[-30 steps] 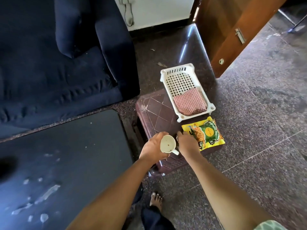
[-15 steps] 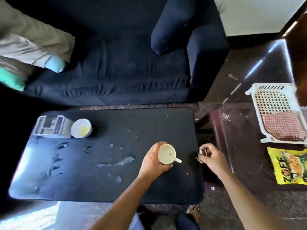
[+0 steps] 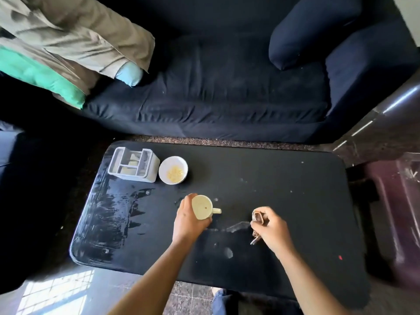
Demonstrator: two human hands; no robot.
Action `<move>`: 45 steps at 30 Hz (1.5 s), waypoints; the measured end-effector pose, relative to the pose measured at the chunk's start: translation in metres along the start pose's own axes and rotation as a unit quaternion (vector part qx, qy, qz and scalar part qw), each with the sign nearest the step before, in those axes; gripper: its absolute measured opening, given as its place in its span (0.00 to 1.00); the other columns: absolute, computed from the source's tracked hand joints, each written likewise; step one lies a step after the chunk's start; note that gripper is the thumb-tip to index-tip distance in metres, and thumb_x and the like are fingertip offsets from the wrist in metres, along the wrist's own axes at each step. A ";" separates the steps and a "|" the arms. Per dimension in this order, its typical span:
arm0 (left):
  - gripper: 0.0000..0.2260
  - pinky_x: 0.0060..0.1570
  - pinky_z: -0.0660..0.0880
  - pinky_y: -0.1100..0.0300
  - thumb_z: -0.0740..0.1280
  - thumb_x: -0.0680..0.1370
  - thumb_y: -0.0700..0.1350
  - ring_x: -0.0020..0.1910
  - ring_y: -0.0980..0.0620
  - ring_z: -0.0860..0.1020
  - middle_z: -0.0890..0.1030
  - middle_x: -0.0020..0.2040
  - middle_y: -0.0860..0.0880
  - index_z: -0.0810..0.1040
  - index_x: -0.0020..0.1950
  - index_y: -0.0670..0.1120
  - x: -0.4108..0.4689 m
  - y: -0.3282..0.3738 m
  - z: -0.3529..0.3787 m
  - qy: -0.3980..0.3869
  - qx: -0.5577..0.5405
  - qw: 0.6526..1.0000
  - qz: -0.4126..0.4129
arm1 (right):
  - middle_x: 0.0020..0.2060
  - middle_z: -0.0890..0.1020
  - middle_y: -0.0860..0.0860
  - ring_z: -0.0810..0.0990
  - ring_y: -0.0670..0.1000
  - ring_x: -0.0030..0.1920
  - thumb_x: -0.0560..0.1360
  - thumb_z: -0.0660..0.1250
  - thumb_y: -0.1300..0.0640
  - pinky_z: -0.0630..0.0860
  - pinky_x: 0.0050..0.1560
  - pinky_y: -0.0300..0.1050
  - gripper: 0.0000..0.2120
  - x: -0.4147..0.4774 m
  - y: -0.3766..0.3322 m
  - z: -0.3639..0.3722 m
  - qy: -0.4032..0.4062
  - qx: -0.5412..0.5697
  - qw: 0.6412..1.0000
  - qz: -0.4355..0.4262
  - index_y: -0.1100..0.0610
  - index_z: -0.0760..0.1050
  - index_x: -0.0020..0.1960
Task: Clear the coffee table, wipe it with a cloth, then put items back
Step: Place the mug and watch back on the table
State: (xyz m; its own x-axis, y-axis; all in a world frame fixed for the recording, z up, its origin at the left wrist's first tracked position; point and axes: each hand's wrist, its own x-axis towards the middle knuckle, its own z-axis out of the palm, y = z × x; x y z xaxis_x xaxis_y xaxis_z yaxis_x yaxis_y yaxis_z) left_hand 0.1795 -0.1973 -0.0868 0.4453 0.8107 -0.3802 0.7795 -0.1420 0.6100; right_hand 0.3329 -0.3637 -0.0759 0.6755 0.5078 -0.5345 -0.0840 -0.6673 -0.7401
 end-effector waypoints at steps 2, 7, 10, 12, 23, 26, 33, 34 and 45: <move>0.28 0.45 0.69 0.58 0.77 0.64 0.50 0.57 0.51 0.72 0.72 0.57 0.56 0.67 0.59 0.54 0.008 -0.005 0.003 0.016 -0.005 1.000 -0.010 | 0.33 0.81 0.50 0.80 0.46 0.29 0.68 0.69 0.67 0.77 0.34 0.40 0.11 0.000 -0.003 0.011 0.006 0.003 1.000 0.003 0.53 0.77 0.45; 0.33 0.47 0.69 0.57 0.78 0.65 0.52 0.62 0.48 0.70 0.70 0.62 0.53 0.65 0.64 0.51 0.021 -0.014 0.014 0.045 -0.036 0.997 -0.051 | 0.33 0.81 0.47 0.80 0.45 0.30 0.67 0.70 0.64 0.78 0.36 0.43 0.11 0.008 -0.004 0.043 0.017 -0.008 1.000 0.010 0.50 0.77 0.44; 0.41 0.51 0.72 0.52 0.77 0.66 0.55 0.67 0.50 0.67 0.66 0.67 0.53 0.58 0.72 0.54 0.020 -0.017 0.017 0.039 -0.023 0.997 -0.056 | 0.34 0.81 0.47 0.81 0.47 0.33 0.67 0.71 0.63 0.78 0.37 0.43 0.11 0.012 -0.004 0.055 0.019 -0.015 1.000 0.010 0.50 0.77 0.46; 0.45 0.51 0.73 0.50 0.77 0.66 0.56 0.67 0.50 0.67 0.65 0.68 0.53 0.53 0.75 0.56 0.019 -0.022 0.014 0.010 -0.004 0.998 -0.057 | 0.37 0.81 0.46 0.81 0.49 0.39 0.67 0.72 0.61 0.78 0.41 0.45 0.11 0.014 -0.001 0.061 0.021 -0.030 0.999 0.009 0.49 0.77 0.47; 0.39 0.58 0.74 0.52 0.72 0.71 0.45 0.67 0.49 0.68 0.63 0.72 0.56 0.55 0.76 0.56 0.046 -0.021 -0.017 -0.139 0.238 0.951 0.141 | 0.38 0.81 0.46 0.81 0.47 0.36 0.68 0.73 0.60 0.79 0.38 0.43 0.12 0.013 0.011 0.075 0.025 -0.013 0.999 0.027 0.50 0.77 0.48; 0.38 0.53 0.75 0.53 0.76 0.68 0.54 0.61 0.49 0.73 0.69 0.66 0.53 0.62 0.73 0.52 0.043 -0.014 -0.013 -0.102 0.249 0.956 0.117 | 0.40 0.81 0.48 0.82 0.50 0.39 0.69 0.74 0.60 0.77 0.33 0.38 0.12 0.015 0.010 0.078 0.022 0.002 0.999 0.030 0.50 0.76 0.49; 0.37 0.48 0.76 0.55 0.73 0.69 0.60 0.57 0.48 0.76 0.71 0.62 0.51 0.62 0.72 0.50 0.027 -0.013 0.000 -0.030 0.232 0.969 0.081 | 0.39 0.80 0.46 0.79 0.45 0.37 0.69 0.74 0.59 0.70 0.29 0.29 0.12 0.014 0.008 0.078 0.035 -0.003 0.999 0.038 0.51 0.77 0.50; 0.37 0.47 0.76 0.55 0.73 0.69 0.60 0.58 0.48 0.75 0.71 0.62 0.51 0.62 0.72 0.50 0.027 -0.014 0.001 -0.024 0.229 0.970 0.082 | 0.38 0.80 0.46 0.79 0.45 0.37 0.69 0.74 0.58 0.70 0.29 0.29 0.12 0.014 0.008 0.078 0.036 -0.006 0.999 0.035 0.51 0.77 0.50; 0.49 0.62 0.71 0.53 0.72 0.67 0.64 0.72 0.48 0.63 0.60 0.75 0.49 0.49 0.78 0.49 0.020 -0.005 0.010 -0.019 0.200 0.976 0.079 | 0.37 0.79 0.43 0.77 0.41 0.35 0.70 0.73 0.61 0.71 0.30 0.28 0.12 0.013 0.000 0.055 0.044 0.034 0.998 0.018 0.51 0.77 0.50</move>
State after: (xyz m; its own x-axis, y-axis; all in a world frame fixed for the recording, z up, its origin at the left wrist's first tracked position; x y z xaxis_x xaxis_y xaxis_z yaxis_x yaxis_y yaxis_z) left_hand 0.1890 -0.1863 -0.1044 0.5848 0.7395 -0.3333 0.8055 -0.4809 0.3464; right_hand 0.3015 -0.3272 -0.1052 0.7323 0.4327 -0.5258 -0.1573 -0.6438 -0.7489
